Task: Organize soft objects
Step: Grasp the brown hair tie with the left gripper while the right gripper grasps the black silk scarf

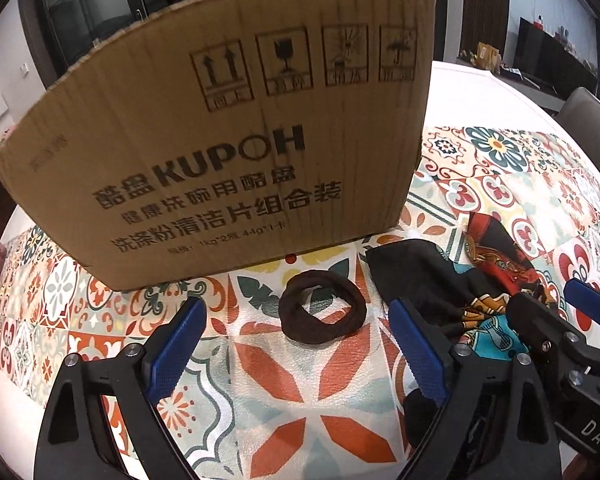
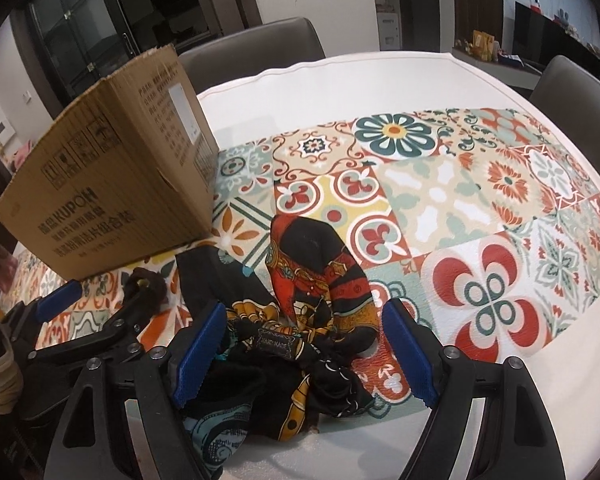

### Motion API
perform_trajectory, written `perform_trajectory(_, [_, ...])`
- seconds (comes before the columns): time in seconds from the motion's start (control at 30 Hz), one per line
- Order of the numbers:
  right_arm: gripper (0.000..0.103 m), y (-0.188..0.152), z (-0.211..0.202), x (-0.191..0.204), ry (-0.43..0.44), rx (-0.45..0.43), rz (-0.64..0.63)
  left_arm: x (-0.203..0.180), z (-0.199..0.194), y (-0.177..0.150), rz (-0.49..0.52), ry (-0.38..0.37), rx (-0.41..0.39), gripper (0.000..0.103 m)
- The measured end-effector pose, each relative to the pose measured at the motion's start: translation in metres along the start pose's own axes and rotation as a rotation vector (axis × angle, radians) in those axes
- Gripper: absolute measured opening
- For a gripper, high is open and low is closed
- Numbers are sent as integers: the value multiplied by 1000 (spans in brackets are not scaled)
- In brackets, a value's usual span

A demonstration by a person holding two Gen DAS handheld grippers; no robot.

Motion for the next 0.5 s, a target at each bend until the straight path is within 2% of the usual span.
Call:
perform_trajectory(0.33, [81, -10, 19, 3, 1, 56, -16, -3, 24, 0, 10, -1, 44, 80])
perform_trajectory(0.5, [81, -12, 27, 4, -7, 55, -41, -5, 31, 2, -6, -37, 49, 65])
Point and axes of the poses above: each gripper's, at about its wrist camera, not at the fingertips, and z roughly the way its jaws point, x to its left, y to its top, the point moved 5 cm from there along z, roughly the way its jaws point, and after that the axes turned 3 degrees about -y, right-handed, at the moved point
